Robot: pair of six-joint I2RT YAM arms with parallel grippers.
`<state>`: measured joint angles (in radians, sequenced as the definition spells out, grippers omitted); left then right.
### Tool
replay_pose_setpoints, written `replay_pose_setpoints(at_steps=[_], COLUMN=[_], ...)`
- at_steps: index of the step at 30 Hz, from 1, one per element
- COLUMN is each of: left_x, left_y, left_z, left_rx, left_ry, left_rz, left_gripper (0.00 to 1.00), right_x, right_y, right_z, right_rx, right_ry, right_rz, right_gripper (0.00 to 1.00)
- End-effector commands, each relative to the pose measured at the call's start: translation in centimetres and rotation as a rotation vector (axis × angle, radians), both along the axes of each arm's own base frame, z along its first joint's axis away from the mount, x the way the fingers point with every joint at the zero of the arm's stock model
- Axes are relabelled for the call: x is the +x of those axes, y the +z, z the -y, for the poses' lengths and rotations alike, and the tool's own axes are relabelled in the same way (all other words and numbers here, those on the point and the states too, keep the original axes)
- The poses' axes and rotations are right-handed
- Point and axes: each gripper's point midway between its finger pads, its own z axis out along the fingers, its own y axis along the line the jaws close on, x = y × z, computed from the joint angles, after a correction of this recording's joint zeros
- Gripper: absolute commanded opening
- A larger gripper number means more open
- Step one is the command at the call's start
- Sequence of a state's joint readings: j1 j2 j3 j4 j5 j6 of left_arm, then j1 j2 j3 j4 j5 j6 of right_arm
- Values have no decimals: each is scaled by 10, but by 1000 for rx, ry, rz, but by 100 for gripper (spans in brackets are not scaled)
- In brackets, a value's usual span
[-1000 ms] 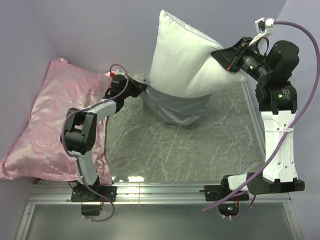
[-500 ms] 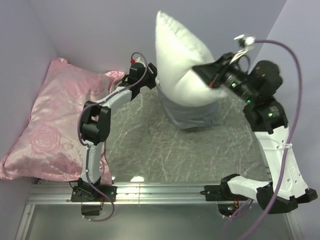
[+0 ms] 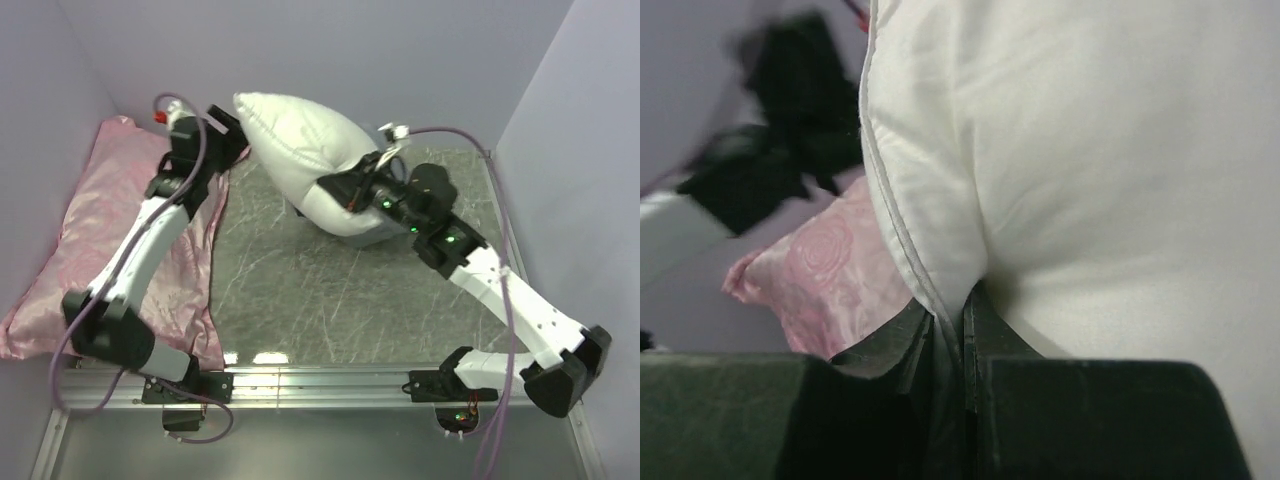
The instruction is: Remove the pillowcase from the pillow
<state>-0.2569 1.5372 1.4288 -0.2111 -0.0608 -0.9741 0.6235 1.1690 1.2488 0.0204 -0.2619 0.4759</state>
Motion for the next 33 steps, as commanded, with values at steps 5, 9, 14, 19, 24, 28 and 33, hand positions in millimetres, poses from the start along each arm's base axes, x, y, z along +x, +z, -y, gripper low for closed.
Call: replay_pose_setpoints(at_steps=[5, 9, 14, 19, 24, 28, 33], left_x=[-90, -133, -171, -189, -193, -198, -196], left_y=[50, 20, -41, -84, -77, -73, -111], left_z=[-57, -44, -32, -31, -17, -3, 2], left_rx=[77, -17, -25, -54, -136, -214, -182], left_ry=[176, 88, 25, 11, -58, -139, -155], left_rz=[73, 71, -23, -90, -9, 92, -9], left_gripper=[85, 92, 93, 96, 99, 99, 99], right_x=[25, 8, -6, -24, -41, -48, -51], right_y=[-120, -155, -176, -175, -170, -171, -166], right_z=[-57, -103, -132, -141, -142, -146, -142], right_rx=[-78, -134, -160, -178, -165, -164, -174], right_ry=[-53, 30, 82, 117, 156, 167, 141], right_rz=[-194, -232, -259, -224, -209, -200, -195], right_gripper=[0, 0, 0, 22, 30, 27, 27])
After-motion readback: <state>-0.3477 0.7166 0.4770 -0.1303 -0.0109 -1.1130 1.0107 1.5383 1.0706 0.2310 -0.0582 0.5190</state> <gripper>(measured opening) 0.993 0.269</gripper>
